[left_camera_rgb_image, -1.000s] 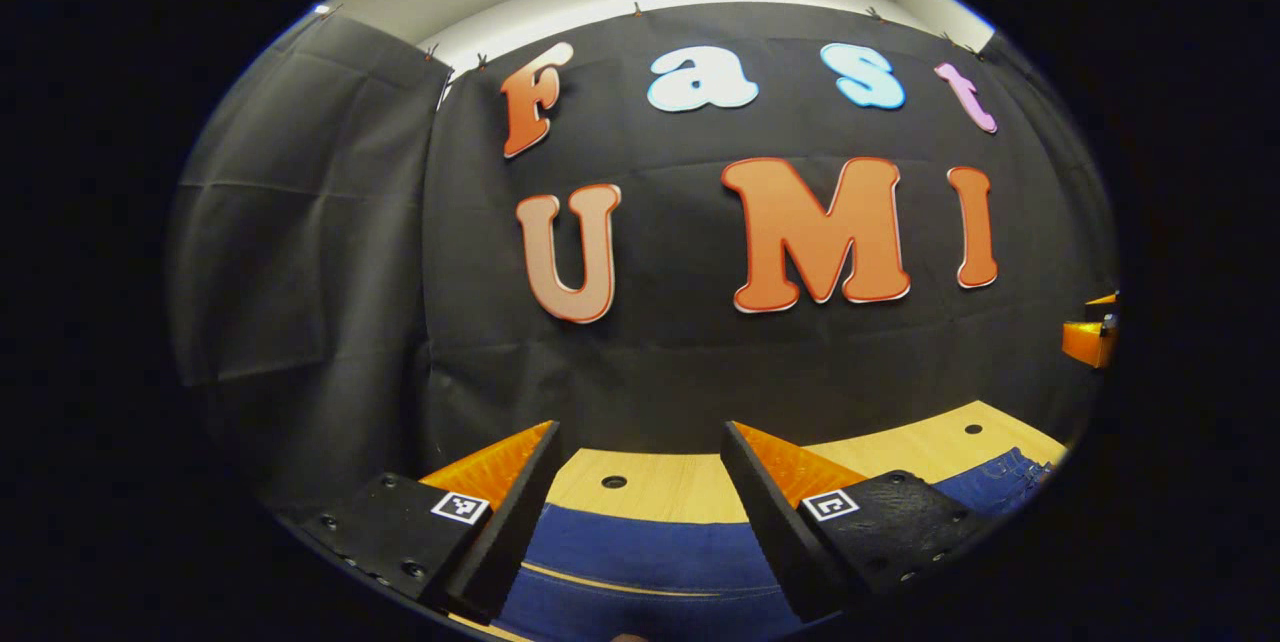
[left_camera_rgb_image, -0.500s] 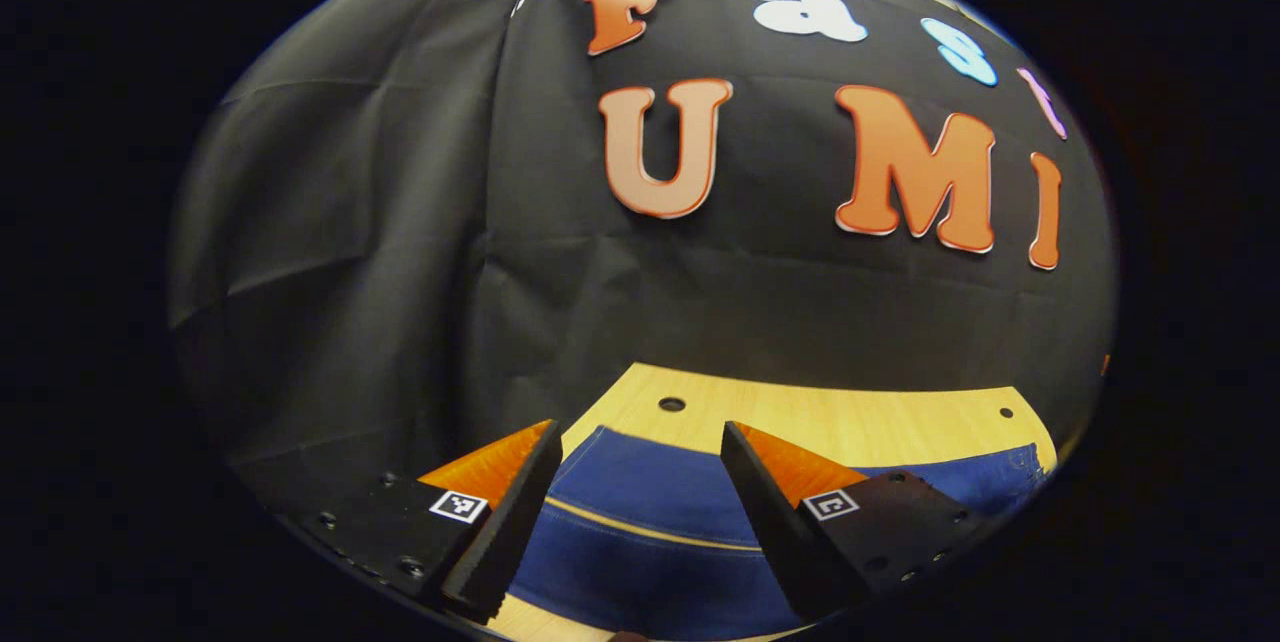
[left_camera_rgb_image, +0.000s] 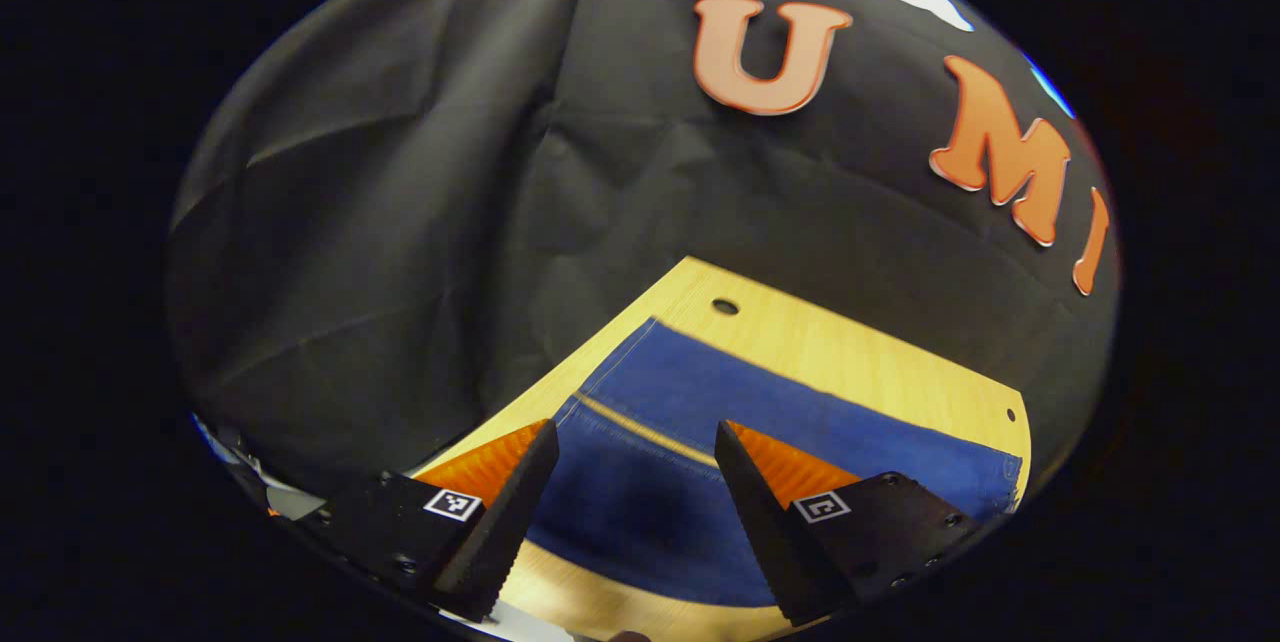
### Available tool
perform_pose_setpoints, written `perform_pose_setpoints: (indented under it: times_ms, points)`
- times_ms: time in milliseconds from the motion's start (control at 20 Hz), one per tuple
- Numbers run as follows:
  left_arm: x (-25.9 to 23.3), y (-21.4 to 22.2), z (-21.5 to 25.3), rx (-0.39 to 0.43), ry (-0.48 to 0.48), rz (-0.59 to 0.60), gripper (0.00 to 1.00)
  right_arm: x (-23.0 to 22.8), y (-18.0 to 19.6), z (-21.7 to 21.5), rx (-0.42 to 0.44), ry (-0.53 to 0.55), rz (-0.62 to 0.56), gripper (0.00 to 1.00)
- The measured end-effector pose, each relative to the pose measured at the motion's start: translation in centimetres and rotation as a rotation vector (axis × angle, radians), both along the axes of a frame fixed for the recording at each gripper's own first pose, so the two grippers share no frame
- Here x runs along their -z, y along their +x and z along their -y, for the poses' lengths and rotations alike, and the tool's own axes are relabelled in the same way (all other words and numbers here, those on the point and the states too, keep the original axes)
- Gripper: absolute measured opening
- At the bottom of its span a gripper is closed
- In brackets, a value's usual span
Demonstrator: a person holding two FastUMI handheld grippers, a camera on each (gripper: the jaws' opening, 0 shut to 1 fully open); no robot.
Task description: Grasp the waist and the cuffs of the jeans and fold them to make the two legs overlap; first hold the waist and fold one-third of the jeans toward the cuffs, then hold the cuffs and fold the remaining one-third in the same direction to finish folding.
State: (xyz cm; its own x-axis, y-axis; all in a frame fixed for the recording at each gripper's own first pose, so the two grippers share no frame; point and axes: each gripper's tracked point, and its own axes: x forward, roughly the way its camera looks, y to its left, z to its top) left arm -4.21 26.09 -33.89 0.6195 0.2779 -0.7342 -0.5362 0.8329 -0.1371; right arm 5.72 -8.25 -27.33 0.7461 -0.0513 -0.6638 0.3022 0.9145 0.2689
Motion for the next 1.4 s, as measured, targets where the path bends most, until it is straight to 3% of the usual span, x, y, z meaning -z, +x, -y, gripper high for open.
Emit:
perform_pose_setpoints:
  times_ms: [150,450,550,900,1100,1400]
  points:
    - [3.1,-2.5,-0.5,-0.053,-0.125,-0.077,0.97,2.5,-1.1,-0.4,0.019,0.097,-0.068,0.98]
    - [8.8,-5.4,0.1,-0.267,-0.503,-0.154,0.97,6.2,-2.8,-0.2,0.080,0.247,-0.162,0.98]
    - [9.7,-6.2,0.6,-0.321,-0.578,-0.153,0.98,7.1,-3.4,-0.1,0.103,0.296,-0.186,0.98]
    - [11.2,-7.3,-0.8,-0.421,-0.692,-0.159,0.98,10.1,-4.8,0.9,0.196,0.422,-0.247,0.98]
    - [12.3,-6.9,-1.3,-0.463,-0.763,-0.092,0.97,11.5,-5.7,1.6,0.232,0.466,-0.257,0.98]
    - [13.1,-4.6,-1.8,-0.493,-0.830,0.010,0.84,13.8,-6.9,2.5,0.338,0.578,-0.273,0.98]
